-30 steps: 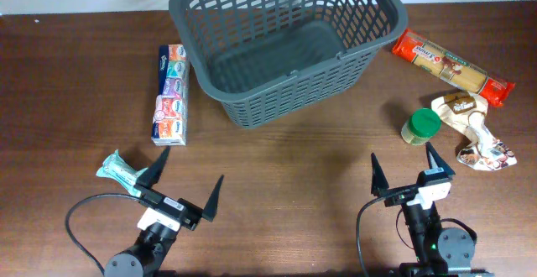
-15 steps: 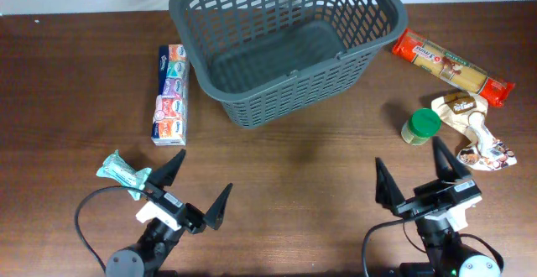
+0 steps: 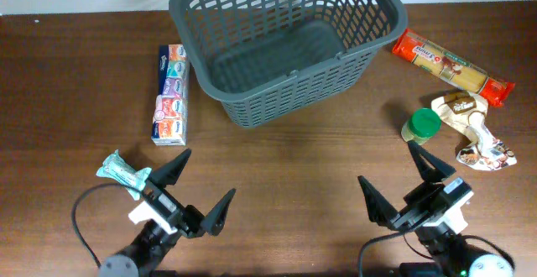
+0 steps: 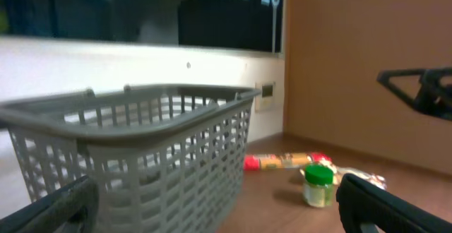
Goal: Pack container
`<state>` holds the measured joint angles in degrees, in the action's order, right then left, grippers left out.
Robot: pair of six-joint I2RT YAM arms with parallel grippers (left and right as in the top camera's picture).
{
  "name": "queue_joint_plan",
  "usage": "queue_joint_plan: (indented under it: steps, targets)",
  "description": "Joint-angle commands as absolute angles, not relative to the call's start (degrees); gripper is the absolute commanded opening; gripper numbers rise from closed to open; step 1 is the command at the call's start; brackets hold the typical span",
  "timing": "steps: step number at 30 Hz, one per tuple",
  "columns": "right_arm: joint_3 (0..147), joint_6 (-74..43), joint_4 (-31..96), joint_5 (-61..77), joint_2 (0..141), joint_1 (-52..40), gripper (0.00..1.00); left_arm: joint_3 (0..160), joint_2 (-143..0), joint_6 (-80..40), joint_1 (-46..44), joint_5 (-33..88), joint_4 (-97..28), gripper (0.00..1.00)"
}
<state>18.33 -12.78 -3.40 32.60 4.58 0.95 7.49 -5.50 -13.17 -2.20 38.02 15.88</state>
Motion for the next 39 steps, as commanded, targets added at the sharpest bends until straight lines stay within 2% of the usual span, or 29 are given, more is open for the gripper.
queue_joint_plan:
  steps: [1, 6, 10, 12, 16, 19, 24, 27, 31, 35, 39]
  targets:
    - [28.56, -6.96, 2.28, 28.18, 12.51, 0.49, 0.99, 16.99, -13.96, -8.58, -2.48, 41.58, 11.51, 0.99]
    - [51.35, 1.08, 17.98, 27.14, 33.28, 0.49, 0.99, 33.50, -32.95, -0.19, -5.54, 43.99, 6.66, 0.99]
    - [73.78, 3.97, 33.63, 27.51, 49.91, 0.47, 0.99, 49.58, -48.93, 1.85, -12.58, 43.94, -0.54, 0.99]
    - [85.01, 9.02, 43.97, 30.74, 57.10, 0.47, 0.99, 56.42, -55.33, 1.83, -16.25, 44.12, -4.86, 0.99]
    - [102.48, 11.97, 66.43, 35.38, 68.25, 0.38, 0.99, 65.71, -65.10, 1.76, -22.00, 55.22, -9.08, 0.99]
    - [107.61, 11.62, 76.62, 35.31, 73.32, 0.38, 0.99, 66.52, -69.12, 1.78, -24.12, 64.84, -9.08, 0.99]
    - [107.70, 11.57, 77.12, 35.00, 76.69, 0.38, 0.99, 66.61, -74.52, -1.85, -25.82, 63.70, -6.39, 0.99]
    - [108.36, 6.79, 74.56, 29.43, 76.82, 0.38, 0.99, 67.35, -74.89, -7.75, -25.89, 55.79, -8.75, 0.99]
    - [112.75, 3.42, 74.08, 19.55, 76.88, 0.38, 0.99, 71.88, -72.95, -4.82, -28.91, 40.56, -19.94, 0.99]
    - [118.89, 0.71, 72.95, 14.04, 77.47, 0.38, 0.99, 80.42, -72.82, 1.04, -36.99, 18.04, -34.37, 0.99]
    - [125.60, -1.06, 71.72, 13.15, 80.31, 0.38, 0.99, 88.86, -74.94, -1.28, -47.75, -8.84, -43.99, 0.99]
